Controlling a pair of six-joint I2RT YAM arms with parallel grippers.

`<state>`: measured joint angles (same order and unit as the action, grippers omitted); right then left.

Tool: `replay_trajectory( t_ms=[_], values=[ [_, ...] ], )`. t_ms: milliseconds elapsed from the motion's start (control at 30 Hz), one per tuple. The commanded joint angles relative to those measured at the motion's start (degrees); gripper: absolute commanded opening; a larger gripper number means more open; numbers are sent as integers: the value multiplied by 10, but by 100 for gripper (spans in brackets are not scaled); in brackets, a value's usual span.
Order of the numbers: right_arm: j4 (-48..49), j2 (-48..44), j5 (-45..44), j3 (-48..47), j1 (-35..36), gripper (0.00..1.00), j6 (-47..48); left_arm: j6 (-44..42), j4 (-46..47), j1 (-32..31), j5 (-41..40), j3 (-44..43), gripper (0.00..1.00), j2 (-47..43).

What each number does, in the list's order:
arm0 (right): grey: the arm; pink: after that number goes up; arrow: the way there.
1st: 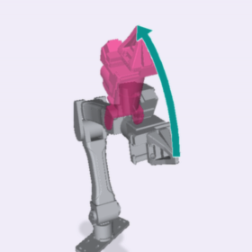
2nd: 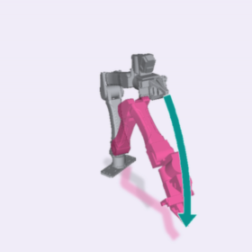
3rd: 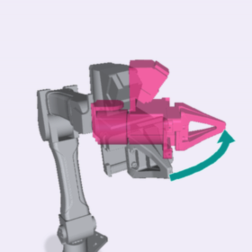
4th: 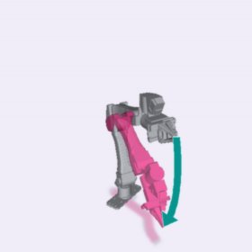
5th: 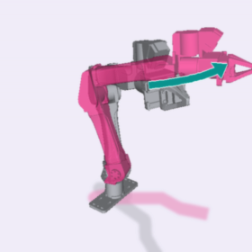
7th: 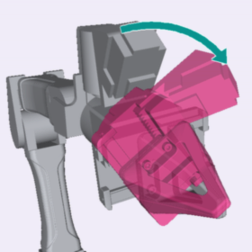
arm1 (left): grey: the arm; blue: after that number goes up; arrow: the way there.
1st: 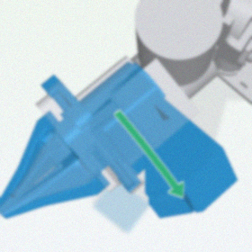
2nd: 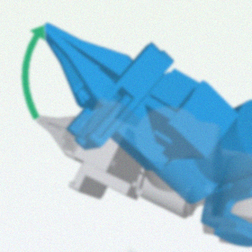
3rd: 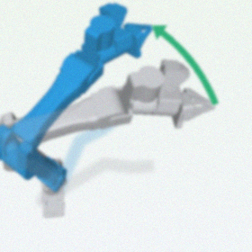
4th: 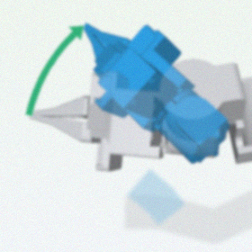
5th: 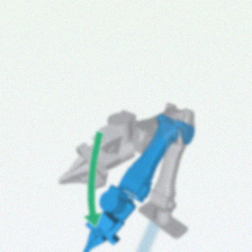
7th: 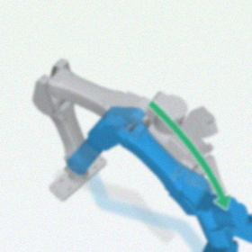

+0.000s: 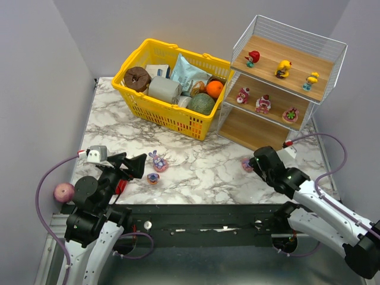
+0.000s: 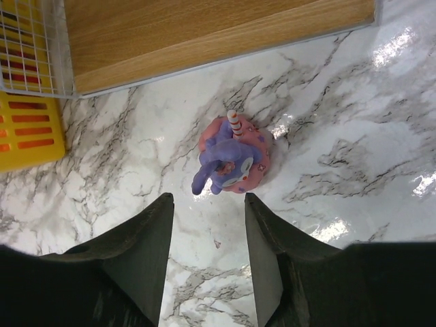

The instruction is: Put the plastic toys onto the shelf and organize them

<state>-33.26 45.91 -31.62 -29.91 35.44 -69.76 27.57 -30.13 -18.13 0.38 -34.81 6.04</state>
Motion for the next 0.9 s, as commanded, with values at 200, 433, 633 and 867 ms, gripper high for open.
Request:
replay_trajectory(
  t_ms=[200, 433, 633, 867],
  values=[
    [-17, 30, -73, -10, -3, 39, -75, 1, -5, -2, -10, -1, 99, -2],
    [-13, 45, -80, -15, -9, 24, -88, 0, -5, -2, -10, -1, 99, -1],
    [-8, 45, -86, -10, -9, 0, -115, 0, -5, -2, -10, -1, 99, -1],
    [-38, 28, -136, -46, -9, 0, -135, 1, -6, -2, -10, -1, 99, -1]
  ],
)
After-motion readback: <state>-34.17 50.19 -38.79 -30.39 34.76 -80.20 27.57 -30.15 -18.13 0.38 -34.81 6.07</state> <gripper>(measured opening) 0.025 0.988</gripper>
